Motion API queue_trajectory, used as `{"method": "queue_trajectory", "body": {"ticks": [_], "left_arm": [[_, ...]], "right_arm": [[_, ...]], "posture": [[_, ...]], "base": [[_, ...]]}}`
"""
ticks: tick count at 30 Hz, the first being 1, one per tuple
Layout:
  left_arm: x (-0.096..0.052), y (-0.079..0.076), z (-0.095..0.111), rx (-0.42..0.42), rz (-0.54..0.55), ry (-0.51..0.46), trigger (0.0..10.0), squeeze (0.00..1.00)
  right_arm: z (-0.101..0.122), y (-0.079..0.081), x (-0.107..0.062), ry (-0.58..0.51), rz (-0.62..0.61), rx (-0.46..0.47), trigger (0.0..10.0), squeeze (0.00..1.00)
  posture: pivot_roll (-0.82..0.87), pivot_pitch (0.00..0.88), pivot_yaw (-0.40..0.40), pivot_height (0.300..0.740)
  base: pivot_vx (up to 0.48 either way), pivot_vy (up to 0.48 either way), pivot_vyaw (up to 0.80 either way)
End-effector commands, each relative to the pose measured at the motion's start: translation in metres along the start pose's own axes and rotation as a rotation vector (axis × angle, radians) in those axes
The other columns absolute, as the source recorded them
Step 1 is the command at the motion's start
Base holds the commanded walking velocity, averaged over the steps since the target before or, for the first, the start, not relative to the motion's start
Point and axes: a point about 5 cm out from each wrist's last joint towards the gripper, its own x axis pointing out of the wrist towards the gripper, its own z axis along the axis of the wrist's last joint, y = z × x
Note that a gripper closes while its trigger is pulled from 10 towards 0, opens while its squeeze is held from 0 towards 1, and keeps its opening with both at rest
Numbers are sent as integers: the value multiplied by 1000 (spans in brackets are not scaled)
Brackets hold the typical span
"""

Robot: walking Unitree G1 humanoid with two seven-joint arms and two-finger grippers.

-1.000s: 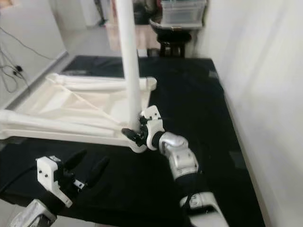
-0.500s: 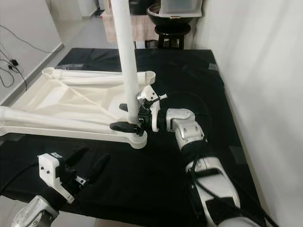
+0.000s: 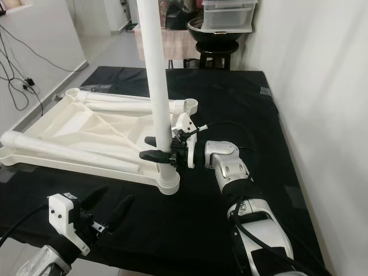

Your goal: Building children table

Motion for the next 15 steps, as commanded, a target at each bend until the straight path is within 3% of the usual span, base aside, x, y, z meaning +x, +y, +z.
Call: {"method": "queue_trajectory", "body": {"ticks": [1, 2, 3, 4, 5, 7, 15], "left_arm": [[-1, -1, 2, -1, -11, -3, 10000, 0], [-2, -1, 3, -1, -11, -3, 10000, 0], [-2, -1, 3, -1, -11, -3, 10000, 0], [-2, 0, 4, 0, -10, -3, 10000, 0], [-2, 0, 4, 0, -10, -3, 10000, 0], [-2, 1, 4, 0, -14, 2, 10000, 0], [-1, 1, 4, 3, -14, 2, 10000, 0]], "right_arm": [[-34, -1, -2, 142, -252, 112, 0, 0], [-44, 0, -3, 178, -503, 145, 0, 0], [-44, 0, -3, 178, -503, 145, 0, 0], [-52, 13, -4, 190, -584, 194, 0, 0], [-52, 13, -4, 190, -584, 194, 0, 0], [-55, 30, 0, 173, -554, 209, 0, 0], [-44, 28, 10, 175, -529, 165, 0, 0]], "posture": [[22, 54, 19, 740], [22, 54, 19, 740], [22, 54, 19, 740], [14, 63, 29, 740], [14, 63, 29, 740], [11, 60, 33, 740], [22, 56, 23, 740]], "base": [[0, 0, 0], [0, 0, 0], [0, 0, 0], [0, 0, 0], [0, 0, 0], [0, 0, 0], [0, 0, 0]]}}
